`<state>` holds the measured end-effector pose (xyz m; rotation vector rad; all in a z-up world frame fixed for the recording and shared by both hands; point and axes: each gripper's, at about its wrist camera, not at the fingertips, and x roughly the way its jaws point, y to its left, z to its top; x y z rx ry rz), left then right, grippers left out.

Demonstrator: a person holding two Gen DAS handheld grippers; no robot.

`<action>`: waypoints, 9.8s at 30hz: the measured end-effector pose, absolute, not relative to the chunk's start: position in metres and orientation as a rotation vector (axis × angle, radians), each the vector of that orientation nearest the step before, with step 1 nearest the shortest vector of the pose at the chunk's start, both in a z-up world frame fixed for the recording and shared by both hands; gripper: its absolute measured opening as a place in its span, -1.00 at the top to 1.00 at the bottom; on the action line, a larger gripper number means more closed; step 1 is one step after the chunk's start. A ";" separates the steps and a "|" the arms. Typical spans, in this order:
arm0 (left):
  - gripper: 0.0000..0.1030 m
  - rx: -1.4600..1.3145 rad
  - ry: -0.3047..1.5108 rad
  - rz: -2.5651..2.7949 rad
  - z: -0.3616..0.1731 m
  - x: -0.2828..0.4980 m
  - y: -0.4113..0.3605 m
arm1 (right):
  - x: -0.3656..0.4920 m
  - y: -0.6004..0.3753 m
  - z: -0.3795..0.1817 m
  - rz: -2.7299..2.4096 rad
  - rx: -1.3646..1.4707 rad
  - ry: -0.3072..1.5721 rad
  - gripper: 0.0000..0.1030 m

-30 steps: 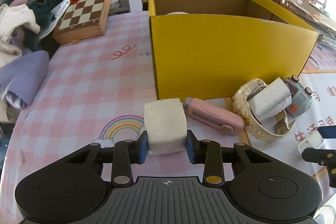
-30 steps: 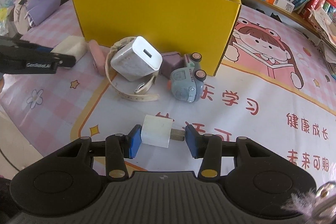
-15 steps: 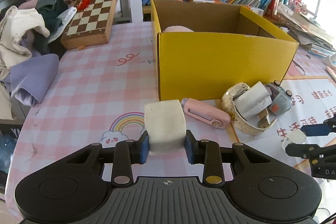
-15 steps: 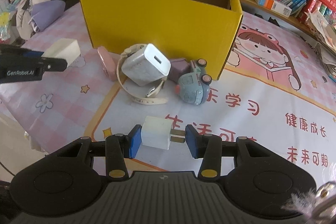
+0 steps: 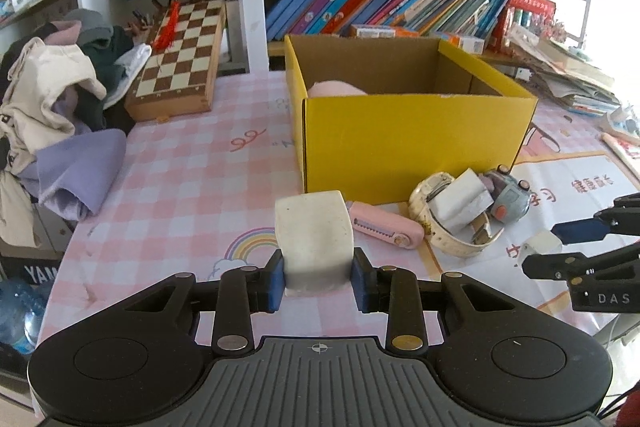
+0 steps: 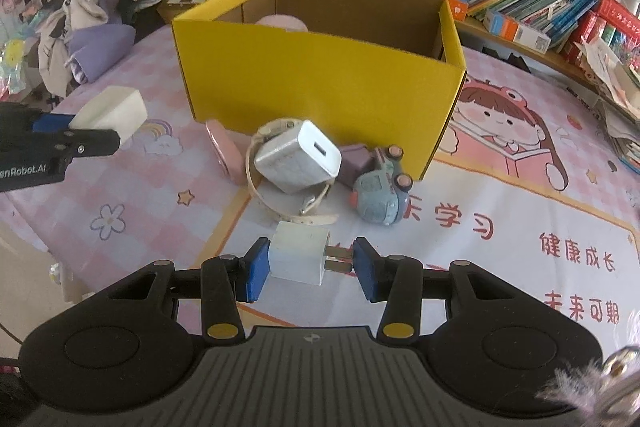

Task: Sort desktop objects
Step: 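Lift the block and plug with both tools and carry them toward the yellow box, then lower the block and plug into the yellow box and open both tools, then withdraw both tools up out of the yellow box, then move the left tool toward the pink utility knife while the right tool approaches the grey toy truck, then close the left tool on the pink knife while the right tool grasps the grey toy truck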

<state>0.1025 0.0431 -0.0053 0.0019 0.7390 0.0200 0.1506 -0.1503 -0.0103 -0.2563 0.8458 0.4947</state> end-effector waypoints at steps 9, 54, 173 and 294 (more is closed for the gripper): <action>0.40 0.013 0.672 -0.015 0.014 0.093 0.041 | 0.150 -0.148 0.011 0.489 -0.231 0.794 0.17; 0.40 0.121 0.546 -0.084 0.054 0.223 -0.013 | 0.320 -0.142 0.070 0.633 -0.342 0.548 0.17; -0.86 0.064 0.597 0.026 0.033 0.087 0.020 | 0.140 -0.188 0.033 0.353 -0.168 0.519 -1.00; -0.32 0.013 0.901 0.060 -0.062 0.200 0.014 | 0.250 -0.159 -0.049 0.459 -0.275 0.886 0.22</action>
